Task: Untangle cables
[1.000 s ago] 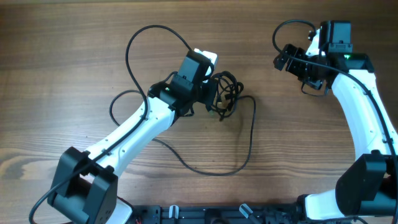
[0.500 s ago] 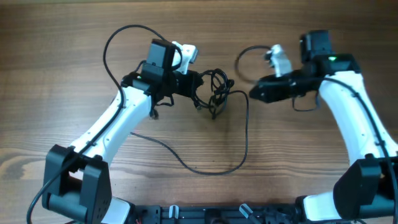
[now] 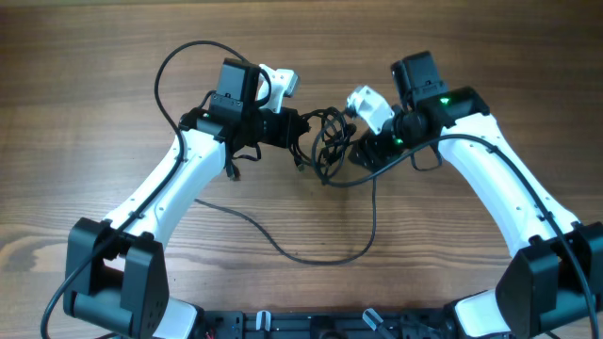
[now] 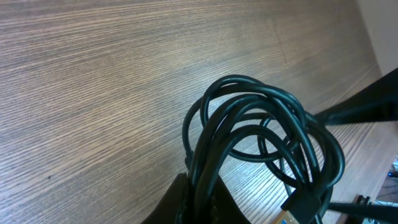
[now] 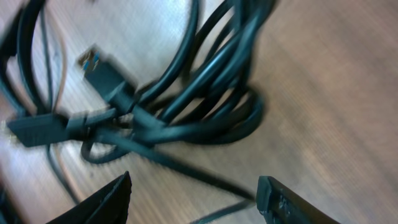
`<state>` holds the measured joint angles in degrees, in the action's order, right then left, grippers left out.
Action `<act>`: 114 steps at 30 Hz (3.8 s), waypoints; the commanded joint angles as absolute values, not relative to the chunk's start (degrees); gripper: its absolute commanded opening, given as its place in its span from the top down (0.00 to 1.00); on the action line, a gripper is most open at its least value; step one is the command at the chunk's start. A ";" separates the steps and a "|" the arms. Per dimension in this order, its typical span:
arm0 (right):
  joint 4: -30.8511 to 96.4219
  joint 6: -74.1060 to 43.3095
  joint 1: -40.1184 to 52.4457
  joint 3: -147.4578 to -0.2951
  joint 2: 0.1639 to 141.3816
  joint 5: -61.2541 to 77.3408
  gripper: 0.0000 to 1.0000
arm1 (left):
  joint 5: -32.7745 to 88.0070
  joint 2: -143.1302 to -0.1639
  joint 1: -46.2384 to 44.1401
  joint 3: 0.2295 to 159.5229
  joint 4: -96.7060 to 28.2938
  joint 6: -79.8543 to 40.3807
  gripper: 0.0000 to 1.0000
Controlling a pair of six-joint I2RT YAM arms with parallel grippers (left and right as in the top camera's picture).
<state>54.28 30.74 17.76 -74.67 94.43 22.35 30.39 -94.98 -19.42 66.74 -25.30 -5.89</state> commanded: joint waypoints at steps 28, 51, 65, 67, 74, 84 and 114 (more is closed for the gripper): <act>51.96 1.19 17.93 -78.72 74.59 17.02 0.96 | 12.01 -95.81 -17.47 66.52 -26.22 -21.87 0.96; -11.70 -21.17 49.95 -75.29 123.55 20.67 0.45 | 26.30 -95.81 15.88 66.50 -35.00 -27.92 0.94; -23.51 -20.97 52.97 -75.31 129.27 18.92 0.57 | 23.68 -95.81 15.88 66.41 -34.98 -27.46 0.54; -24.51 -20.99 53.67 -75.31 131.61 18.92 0.59 | 23.68 -95.81 15.88 66.41 -34.98 -27.46 0.46; -8.27 -23.40 50.06 -75.31 130.13 14.15 0.81 | 23.68 -95.81 15.88 66.41 -34.98 -27.46 0.45; 44.84 -15.81 25.32 -75.31 114.41 4.25 0.77 | 23.68 -95.81 15.88 66.41 -34.98 -27.46 0.44; 40.80 -42.28 30.70 -73.58 110.28 9.04 0.52 | 23.73 -95.81 15.88 66.30 -35.09 -27.49 0.44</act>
